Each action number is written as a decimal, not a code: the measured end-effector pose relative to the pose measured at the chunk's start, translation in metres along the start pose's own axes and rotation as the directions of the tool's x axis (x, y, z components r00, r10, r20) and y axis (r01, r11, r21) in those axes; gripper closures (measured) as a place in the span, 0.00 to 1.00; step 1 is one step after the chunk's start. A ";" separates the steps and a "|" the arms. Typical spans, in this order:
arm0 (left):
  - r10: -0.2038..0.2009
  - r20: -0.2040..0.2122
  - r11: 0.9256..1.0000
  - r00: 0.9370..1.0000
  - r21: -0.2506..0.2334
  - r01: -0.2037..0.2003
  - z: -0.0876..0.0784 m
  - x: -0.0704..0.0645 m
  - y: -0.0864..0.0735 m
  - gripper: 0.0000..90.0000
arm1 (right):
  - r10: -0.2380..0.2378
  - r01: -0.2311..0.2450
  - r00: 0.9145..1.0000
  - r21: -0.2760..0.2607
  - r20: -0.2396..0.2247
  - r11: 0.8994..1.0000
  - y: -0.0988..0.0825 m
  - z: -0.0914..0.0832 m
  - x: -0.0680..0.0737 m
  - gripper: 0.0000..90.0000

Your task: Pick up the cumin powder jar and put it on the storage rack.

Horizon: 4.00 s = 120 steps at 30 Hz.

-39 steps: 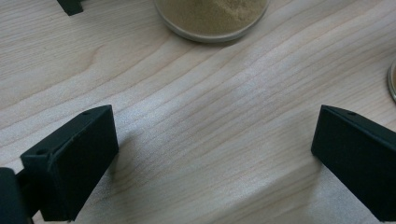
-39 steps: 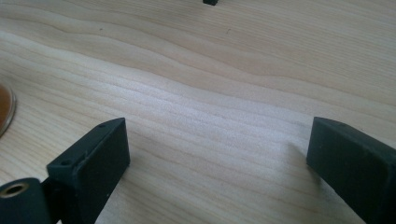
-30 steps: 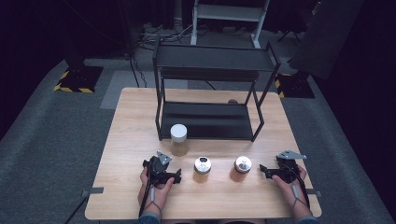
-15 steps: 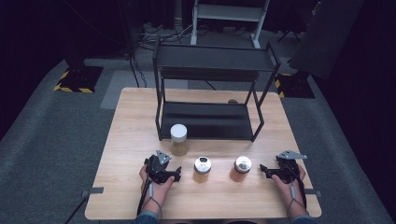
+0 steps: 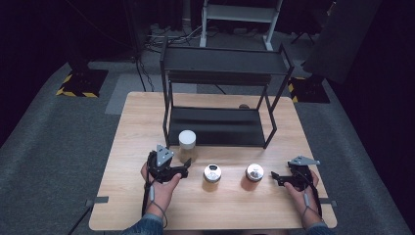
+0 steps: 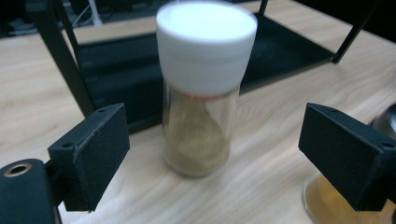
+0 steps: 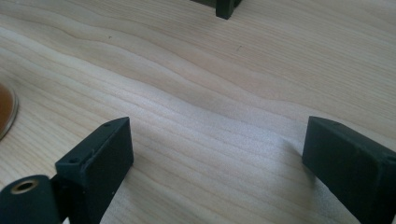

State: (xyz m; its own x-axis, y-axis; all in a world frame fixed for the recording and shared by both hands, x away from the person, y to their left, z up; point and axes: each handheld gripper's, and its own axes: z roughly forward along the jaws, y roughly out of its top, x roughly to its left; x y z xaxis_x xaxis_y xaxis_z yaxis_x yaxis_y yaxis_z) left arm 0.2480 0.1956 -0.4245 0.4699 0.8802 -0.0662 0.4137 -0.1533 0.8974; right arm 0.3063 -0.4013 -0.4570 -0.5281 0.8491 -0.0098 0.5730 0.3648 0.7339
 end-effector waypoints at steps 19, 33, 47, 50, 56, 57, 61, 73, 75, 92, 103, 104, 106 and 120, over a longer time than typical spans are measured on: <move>0.008 0.004 1.000 1.000 0.005 -0.008 0.054 0.006 0.022 0.37 | -0.002 0.002 1.000 0.000 -0.002 1.000 0.000 0.000 0.000 0.10; 0.030 0.009 0.999 1.000 -0.012 -0.029 0.046 0.009 0.056 0.37 | -0.002 0.002 1.000 0.000 -0.001 1.000 0.000 0.000 0.000 0.10; 0.046 -0.016 0.999 0.999 0.009 -0.046 0.092 0.021 0.094 0.37 | -0.002 0.002 1.000 -0.001 -0.001 1.000 0.000 0.000 0.000 0.10; 0.054 -0.020 0.998 0.998 0.033 -0.054 0.104 0.020 0.096 0.37 | -0.001 0.001 1.000 0.000 -0.001 1.000 0.000 0.000 0.000 0.10; 0.035 -0.015 0.997 0.999 0.069 -0.034 0.119 0.021 0.093 0.37 | -0.001 0.001 1.000 0.000 -0.001 1.000 0.000 0.000 0.000 0.10; 0.038 -0.017 0.997 0.999 0.074 -0.037 0.121 0.021 0.093 0.37 | -0.001 0.001 1.000 0.000 -0.001 1.000 0.000 0.000 0.000 0.10; 0.020 -0.014 0.998 1.000 0.067 -0.019 0.122 0.024 0.091 0.37 | -0.001 0.001 1.000 0.000 -0.001 1.000 0.000 0.000 0.000 0.10; -0.041 -0.001 0.998 0.999 0.051 0.041 0.105 0.030 0.091 0.16 | -0.003 0.003 1.000 0.000 -0.001 1.000 0.000 0.000 0.000 0.10; -0.051 0.014 0.998 0.999 0.029 0.050 0.094 0.030 0.088 0.14 | -0.002 0.002 1.000 0.000 -0.001 1.000 0.000 0.000 0.000 0.10; 0.009 0.062 1.000 0.998 0.017 -0.010 -0.003 0.028 0.030 0.15 | -0.002 0.002 1.000 0.000 -0.001 1.000 0.000 0.000 0.000 0.10; 0.040 0.037 0.993 0.999 0.113 -0.044 -0.018 0.031 -0.025 0.16 | 0.001 -0.001 1.000 0.000 0.003 1.000 0.000 0.000 0.001 0.10; 0.040 0.037 0.993 0.999 0.113 -0.044 -0.018 0.031 -0.025 0.16 | 0.001 -0.001 1.000 0.000 0.003 1.000 0.000 0.000 0.001 0.10; 0.048 0.032 0.989 0.998 0.138 -0.052 -0.018 0.032 -0.036 0.16 | 0.003 -0.003 1.000 0.000 0.004 1.000 0.000 -0.001 0.002 0.10; 0.060 -0.012 0.946 0.998 0.319 -0.053 -0.007 0.027 -0.038 0.13 | 0.002 -0.002 1.000 0.001 0.003 1.000 -0.001 -0.001 0.005 0.10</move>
State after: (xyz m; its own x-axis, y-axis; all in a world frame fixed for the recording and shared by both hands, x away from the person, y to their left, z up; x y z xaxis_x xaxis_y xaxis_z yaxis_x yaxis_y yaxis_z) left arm 0.2394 0.2286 -0.4576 0.4847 0.8747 -0.0071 0.6155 -0.3353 0.7133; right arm 0.3026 -0.3982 -0.4568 -0.5251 0.8510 -0.0103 0.5746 0.3634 0.7333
